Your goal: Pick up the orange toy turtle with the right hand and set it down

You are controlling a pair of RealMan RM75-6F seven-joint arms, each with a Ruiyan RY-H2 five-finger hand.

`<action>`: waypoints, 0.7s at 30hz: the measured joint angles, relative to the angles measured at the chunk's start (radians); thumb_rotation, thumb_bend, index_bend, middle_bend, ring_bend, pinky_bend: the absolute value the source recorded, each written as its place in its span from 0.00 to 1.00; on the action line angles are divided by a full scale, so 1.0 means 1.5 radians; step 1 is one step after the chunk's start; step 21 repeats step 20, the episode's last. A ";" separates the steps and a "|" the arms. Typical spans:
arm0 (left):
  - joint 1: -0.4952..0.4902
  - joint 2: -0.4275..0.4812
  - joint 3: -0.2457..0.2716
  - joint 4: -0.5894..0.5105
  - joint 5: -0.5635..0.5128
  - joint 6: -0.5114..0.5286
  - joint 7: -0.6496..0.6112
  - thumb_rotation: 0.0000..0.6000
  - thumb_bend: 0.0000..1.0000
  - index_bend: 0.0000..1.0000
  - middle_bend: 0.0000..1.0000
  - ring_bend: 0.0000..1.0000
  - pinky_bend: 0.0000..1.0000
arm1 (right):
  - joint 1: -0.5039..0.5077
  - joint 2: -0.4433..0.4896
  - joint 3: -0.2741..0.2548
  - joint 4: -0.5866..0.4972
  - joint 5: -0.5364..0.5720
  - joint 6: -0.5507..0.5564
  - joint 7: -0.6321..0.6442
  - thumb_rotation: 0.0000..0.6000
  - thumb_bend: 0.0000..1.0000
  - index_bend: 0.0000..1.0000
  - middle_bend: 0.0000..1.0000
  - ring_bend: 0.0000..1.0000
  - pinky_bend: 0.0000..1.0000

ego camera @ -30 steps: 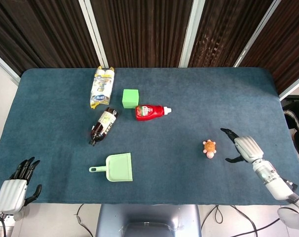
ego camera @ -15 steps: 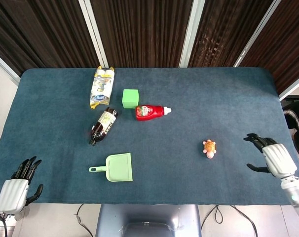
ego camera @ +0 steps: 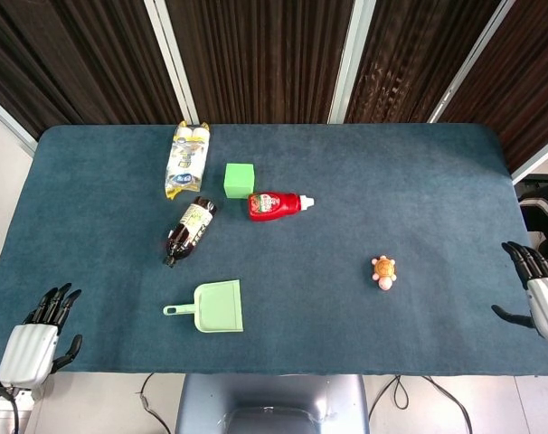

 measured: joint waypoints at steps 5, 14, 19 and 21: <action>-0.001 0.004 0.003 -0.009 0.003 -0.001 0.010 1.00 0.40 0.09 0.05 0.06 0.34 | 0.007 0.002 0.007 -0.004 0.000 -0.024 -0.003 1.00 0.06 0.15 0.18 0.15 0.33; -0.002 0.003 0.004 -0.008 0.004 -0.004 0.009 1.00 0.40 0.10 0.05 0.06 0.34 | 0.000 0.000 0.013 -0.001 -0.015 -0.006 0.013 1.00 0.06 0.15 0.18 0.15 0.33; -0.002 0.001 0.004 -0.005 0.003 -0.003 0.006 1.00 0.40 0.09 0.05 0.06 0.34 | -0.005 -0.004 0.016 0.006 -0.026 0.005 0.027 1.00 0.06 0.15 0.18 0.15 0.33; -0.002 0.001 0.004 -0.005 0.004 -0.003 0.006 1.00 0.40 0.09 0.05 0.06 0.34 | -0.005 -0.004 0.016 0.006 -0.026 0.004 0.029 1.00 0.06 0.15 0.18 0.15 0.33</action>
